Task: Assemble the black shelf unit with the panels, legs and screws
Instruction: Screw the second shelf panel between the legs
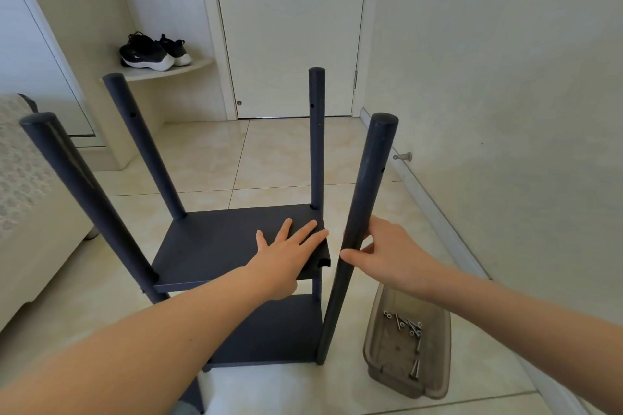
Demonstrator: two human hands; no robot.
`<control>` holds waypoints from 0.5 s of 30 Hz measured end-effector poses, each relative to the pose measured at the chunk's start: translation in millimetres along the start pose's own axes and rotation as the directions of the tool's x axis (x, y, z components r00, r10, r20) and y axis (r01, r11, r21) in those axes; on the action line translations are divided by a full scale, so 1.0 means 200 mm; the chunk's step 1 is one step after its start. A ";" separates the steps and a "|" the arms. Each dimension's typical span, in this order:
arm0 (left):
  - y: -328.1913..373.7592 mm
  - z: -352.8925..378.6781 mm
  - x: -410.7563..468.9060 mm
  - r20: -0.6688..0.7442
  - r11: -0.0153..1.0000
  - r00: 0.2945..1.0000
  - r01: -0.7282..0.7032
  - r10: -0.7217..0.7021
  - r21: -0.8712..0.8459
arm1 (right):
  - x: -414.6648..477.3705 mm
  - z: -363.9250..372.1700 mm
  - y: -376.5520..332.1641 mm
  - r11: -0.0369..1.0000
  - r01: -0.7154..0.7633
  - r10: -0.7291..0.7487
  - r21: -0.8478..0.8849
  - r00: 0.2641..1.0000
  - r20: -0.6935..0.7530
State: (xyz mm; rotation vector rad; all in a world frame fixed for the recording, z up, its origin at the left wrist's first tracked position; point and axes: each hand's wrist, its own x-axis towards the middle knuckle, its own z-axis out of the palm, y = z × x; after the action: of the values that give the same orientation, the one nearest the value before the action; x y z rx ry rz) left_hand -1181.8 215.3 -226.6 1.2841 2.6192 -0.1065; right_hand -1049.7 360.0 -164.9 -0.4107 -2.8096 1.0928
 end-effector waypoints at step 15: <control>-0.01 0.00 0.01 0.001 1.000 1.000 0.013 -0.013 0.011 | 0.09 0.05 -0.03 0.998 0.066 -0.065 0.002 0.997 -0.037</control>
State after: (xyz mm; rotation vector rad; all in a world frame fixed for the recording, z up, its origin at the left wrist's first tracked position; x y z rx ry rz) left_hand -1185.0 216.4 -227.2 1.2701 2.6300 -0.1236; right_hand -1070.8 354.4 -168.8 -0.3326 -2.7677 1.0653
